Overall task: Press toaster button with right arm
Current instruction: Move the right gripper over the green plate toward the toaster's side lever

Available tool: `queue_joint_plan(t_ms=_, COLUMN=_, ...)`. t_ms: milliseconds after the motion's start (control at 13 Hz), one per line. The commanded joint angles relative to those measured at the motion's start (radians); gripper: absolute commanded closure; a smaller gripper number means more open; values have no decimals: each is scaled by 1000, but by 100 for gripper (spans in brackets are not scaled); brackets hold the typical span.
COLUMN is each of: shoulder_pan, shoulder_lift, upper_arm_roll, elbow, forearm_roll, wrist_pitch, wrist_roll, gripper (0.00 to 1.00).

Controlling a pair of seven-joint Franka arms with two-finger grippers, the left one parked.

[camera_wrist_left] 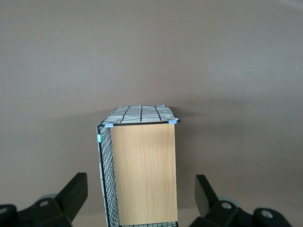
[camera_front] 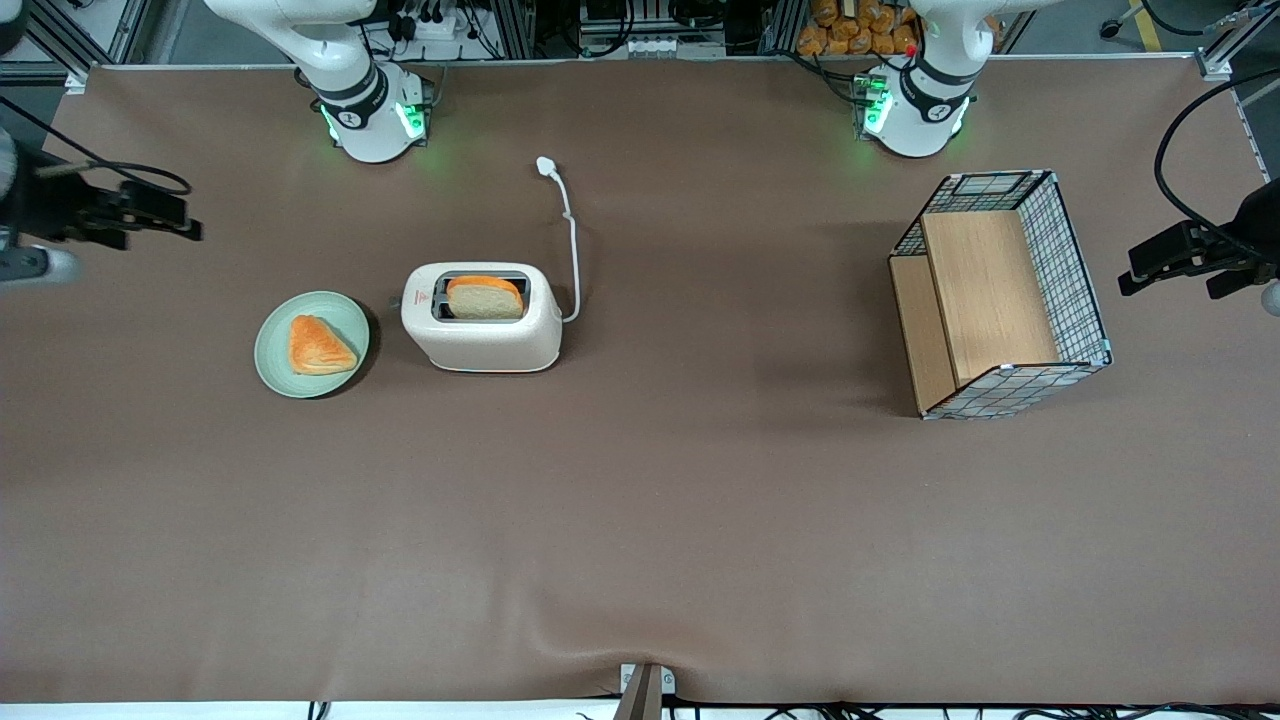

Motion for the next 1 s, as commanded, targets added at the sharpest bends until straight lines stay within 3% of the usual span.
queue_joint_plan(t_ms=0, shoulder_pan=-2, shoulder_lift=4, upper_arm_roll=-1, elbow=-78, forearm_roll=81, wrist_pitch=19, wrist_roll=13, gripper=0)
queue_joint_plan(t_ms=462, shoulder_pan=-2, shoulder_lift=55, upper_arm_roll=-2, elbow=-259, forearm_roll=236, wrist_pitch=157, wrist_roll=11, gripper=3)
queue_joint_plan(t_ms=692, shoulder_pan=-2, shoulder_lift=72, upper_arm_roll=-2, elbow=-324, forearm_roll=299, wrist_pitch=192, wrist_roll=11, gripper=78)
queue_joint_plan(t_ms=769, shoulder_pan=5, shoulder_lift=76, upper_arm_roll=-2, elbow=-332, forearm_roll=301, wrist_pitch=200, wrist_roll=11, gripper=94)
queue_joint_plan(t_ms=846, shoulder_pan=10, shoulder_lift=90, upper_arm_roll=-1, elbow=-333, forearm_roll=302, wrist_pitch=200, wrist_roll=11, gripper=100)
queue_joint_plan(t_ms=923, shoulder_pan=18, shoulder_lift=107, upper_arm_roll=-1, elbow=-333, forearm_roll=302, wrist_pitch=202, wrist_roll=10, gripper=100)
